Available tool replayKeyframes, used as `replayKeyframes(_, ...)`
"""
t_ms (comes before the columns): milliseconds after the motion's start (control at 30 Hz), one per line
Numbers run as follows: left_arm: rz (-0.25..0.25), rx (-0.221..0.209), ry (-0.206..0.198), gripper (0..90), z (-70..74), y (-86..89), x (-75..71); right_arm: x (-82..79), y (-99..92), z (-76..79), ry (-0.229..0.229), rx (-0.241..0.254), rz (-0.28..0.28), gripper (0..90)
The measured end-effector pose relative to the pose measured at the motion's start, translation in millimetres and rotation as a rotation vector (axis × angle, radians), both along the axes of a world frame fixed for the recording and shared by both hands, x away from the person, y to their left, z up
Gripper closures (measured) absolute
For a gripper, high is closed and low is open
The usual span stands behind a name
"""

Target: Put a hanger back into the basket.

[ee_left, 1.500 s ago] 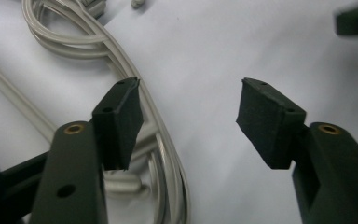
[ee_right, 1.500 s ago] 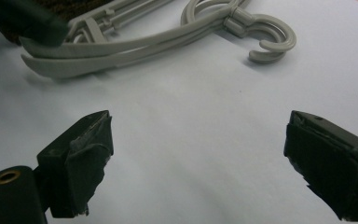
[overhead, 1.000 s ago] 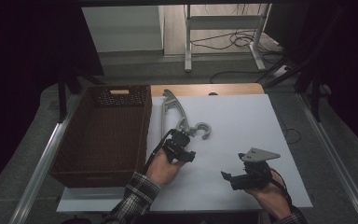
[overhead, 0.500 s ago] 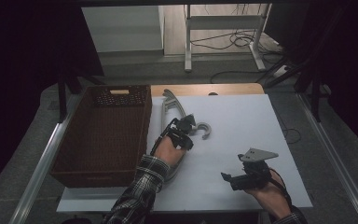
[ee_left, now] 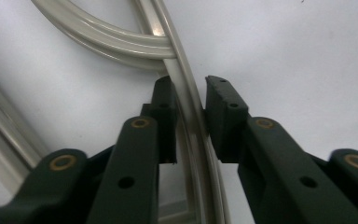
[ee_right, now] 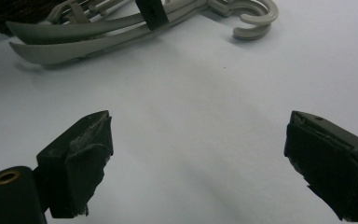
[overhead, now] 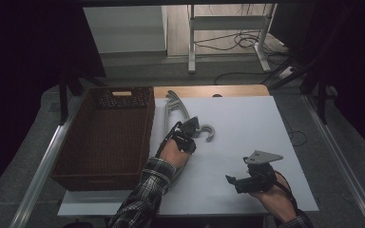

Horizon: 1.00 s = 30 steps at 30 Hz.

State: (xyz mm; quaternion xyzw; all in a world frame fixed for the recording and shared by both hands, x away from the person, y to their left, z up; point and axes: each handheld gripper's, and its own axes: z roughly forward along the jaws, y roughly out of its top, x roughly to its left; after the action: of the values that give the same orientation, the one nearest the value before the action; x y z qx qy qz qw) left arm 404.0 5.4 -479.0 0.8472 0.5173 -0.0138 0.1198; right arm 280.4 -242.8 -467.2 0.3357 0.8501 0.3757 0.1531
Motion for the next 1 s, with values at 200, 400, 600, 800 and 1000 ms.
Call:
replayKeyframes(200,0.019,-0.025,-0.007,76.6,7.4,6.1,-2.4,1.0,-1.3,-0.1,0.002,0.002,-0.009,8.3)
replayKeyframes(400,0.055,-0.073,-0.032,78.9,21.4,19.9,-4.3,1.5,-1.4,-0.5,0.007,-0.001,-0.011,8.3)
replayKeyframes(600,0.073,-0.119,-0.124,82.3,46.8,38.0,-6.1,2.3,-1.0,-1.3,0.01,-0.003,-0.011,8.3)
replayKeyframes(800,0.059,-0.172,-0.164,82.4,66.8,43.6,-7.2,2.6,-1.4,-1.5,0.013,-0.006,-0.013,8.3)
replayKeyframes(1000,0.045,-0.288,-0.151,82.4,72.6,56.3,-6.2,2.4,-1.8,-1.4,0.014,-0.006,-0.014,8.3)
